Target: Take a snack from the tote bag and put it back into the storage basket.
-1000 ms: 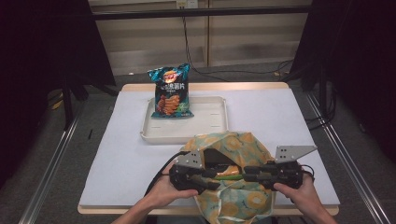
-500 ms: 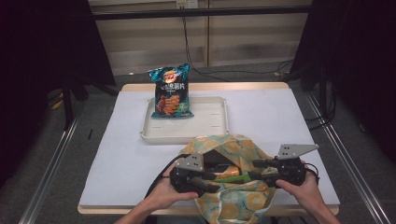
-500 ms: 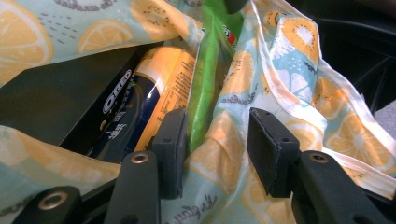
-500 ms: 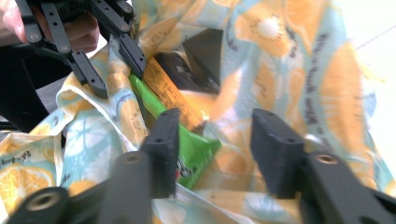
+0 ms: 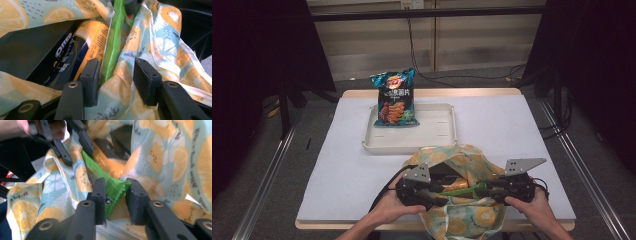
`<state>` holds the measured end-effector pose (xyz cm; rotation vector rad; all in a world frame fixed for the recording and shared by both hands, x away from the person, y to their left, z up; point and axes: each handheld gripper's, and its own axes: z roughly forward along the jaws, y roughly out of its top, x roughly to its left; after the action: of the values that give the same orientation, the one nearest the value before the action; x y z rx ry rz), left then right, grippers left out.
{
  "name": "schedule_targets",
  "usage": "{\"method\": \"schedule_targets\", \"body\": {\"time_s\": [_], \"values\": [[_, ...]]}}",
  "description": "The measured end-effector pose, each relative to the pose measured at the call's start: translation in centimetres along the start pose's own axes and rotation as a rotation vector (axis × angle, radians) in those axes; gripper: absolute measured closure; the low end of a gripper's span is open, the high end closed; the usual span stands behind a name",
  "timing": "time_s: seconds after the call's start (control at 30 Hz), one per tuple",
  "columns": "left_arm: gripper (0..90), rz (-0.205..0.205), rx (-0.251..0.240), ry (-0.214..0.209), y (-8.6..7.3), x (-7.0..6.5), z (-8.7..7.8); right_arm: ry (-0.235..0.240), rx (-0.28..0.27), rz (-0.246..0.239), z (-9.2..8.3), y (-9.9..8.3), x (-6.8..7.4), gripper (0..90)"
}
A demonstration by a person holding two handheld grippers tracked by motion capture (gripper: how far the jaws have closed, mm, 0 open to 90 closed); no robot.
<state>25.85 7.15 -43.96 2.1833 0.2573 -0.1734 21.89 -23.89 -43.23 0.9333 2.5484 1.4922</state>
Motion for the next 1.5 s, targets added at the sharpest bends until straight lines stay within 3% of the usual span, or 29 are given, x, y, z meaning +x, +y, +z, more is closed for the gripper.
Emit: {"method": "schedule_targets", "body": {"time_s": [0.23, 0.47, 0.63, 1.13, 1.23, 1.37, 1.5], "values": [[51.5, -0.003, -0.006, 0.000, 0.1, -0.1, -0.1, 0.025, -0.056, -0.011, -0.3, 1.5, 0.2, 76.7], [48.8, -0.002, -0.030, -0.006, 0.3, -0.1, -0.1, 0.009, -0.089, -0.015, -0.4, 3.3, 0.4, 81.4], [46.7, -0.010, -0.043, 0.006, 0.3, 0.0, -0.4, 0.024, -0.117, -0.028, -0.5, 4.5, 0.1, 83.0], [40.6, -0.053, -0.066, 0.047, -0.3, 0.7, -1.7, -0.001, -0.185, -0.074, -2.1, 6.6, 0.6, 85.5], [40.0, -0.044, -0.091, 0.056, -0.1, 0.9, -2.3, -0.016, -0.197, -0.068, -2.5, 6.6, 0.4, 85.6], [39.9, -0.045, -0.162, 0.064, 1.1, 1.4, -4.0, -0.003, -0.221, -0.064, -2.8, 7.0, 0.0, 85.9], [42.9, -0.036, -0.188, 0.090, 1.9, 1.6, -5.1, 0.000, -0.225, -0.067, -2.6, 7.4, -0.3, 86.1]]}}
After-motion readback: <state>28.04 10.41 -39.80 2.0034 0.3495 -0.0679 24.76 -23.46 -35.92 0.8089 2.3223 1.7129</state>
